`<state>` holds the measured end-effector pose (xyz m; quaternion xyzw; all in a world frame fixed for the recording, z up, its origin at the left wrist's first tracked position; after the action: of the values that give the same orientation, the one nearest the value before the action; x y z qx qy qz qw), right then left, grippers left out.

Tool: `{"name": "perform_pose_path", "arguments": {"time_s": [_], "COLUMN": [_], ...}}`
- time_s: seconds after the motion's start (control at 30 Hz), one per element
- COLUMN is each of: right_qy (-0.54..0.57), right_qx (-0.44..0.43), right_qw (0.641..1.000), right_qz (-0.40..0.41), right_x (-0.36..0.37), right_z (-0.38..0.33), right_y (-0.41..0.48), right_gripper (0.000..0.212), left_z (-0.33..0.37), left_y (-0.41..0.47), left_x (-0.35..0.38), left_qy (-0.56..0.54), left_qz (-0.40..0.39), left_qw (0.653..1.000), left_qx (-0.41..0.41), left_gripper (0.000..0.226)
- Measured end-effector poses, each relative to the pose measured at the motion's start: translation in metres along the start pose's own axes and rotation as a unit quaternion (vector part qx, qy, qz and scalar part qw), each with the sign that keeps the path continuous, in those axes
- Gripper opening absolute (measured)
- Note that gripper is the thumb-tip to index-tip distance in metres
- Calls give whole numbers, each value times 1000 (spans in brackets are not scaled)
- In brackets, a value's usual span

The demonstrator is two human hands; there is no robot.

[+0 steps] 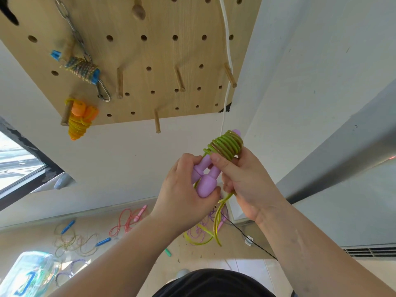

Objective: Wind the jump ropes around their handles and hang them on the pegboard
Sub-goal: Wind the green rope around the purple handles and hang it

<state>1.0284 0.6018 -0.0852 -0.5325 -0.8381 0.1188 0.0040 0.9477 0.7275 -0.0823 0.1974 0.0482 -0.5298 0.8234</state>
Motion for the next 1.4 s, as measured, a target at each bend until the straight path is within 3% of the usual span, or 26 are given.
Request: {"name": "perform_pose_path", "arguments": {"time_s": [0.07,0.2,0.27,0.43,0.53,0.67,0.77,0.93,1.03,1.13,1.23,1.33,1.4], "right_qy": [-22,-60,-79,-71,-74,-78,-114,-165,-114,-47,30,74,66], "right_qx": [-12,-33,-34,-43,-59,-62,-36,-96,-128,-146,-84,-63,-82], "right_qw": [1000,995,993,994,993,993,993,980,984,988,996,993,989], "right_qz": [-16,-68,-76,-69,-70,-67,15,64,47,30,25,-59,-106], "right_x": [-4,-9,-11,-12,-11,-6,-11,-10,-10,-15,-20,-14,-14], "right_z": [-1,-8,-8,-8,-11,-14,-8,-16,-19,-17,1,6,0], "right_y": [-1,-7,-10,-13,-12,-13,-12,-16,-18,-19,-17,-12,-9], "right_gripper": [40,16,16,23,22,25,45,5,9,13,37,70,81], "left_z": [-1,-1,-7,-18,-15,-15,-20,-22,-22,-14,-2,6,9], "left_y": [2,4,5,1,-3,3,7,5,3,3,6,0,-8], "left_x": [-3,-8,-7,6,14,9,2,3,8,17,21,29,35], "left_qy": [-20,-111,-173,-375,-437,-411,-355,-381,-449,-542,-590,-629,-651], "left_qz": [-14,-12,0,20,10,47,89,97,74,1,-60,-127,-168], "left_qw": [1000,991,978,897,859,876,901,886,844,775,732,675,631], "left_qx": [-18,-69,-120,-233,-266,-248,-232,-246,-283,-324,-334,-365,-387], "left_gripper": [47,37,32,36,33,35,41,40,36,44,48,54,51]}}
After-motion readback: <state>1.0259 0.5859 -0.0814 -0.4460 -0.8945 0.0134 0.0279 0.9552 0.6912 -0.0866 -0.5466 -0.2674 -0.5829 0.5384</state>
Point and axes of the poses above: each hand's wrist, its own y-axis towards the middle knuckle, its own x-axis out of the palm, z = x × y, the point moved 7 cm from there along y, towards the middle knuckle, and after that the axes turned 13 degrees about -y, right-handed, at the moved point
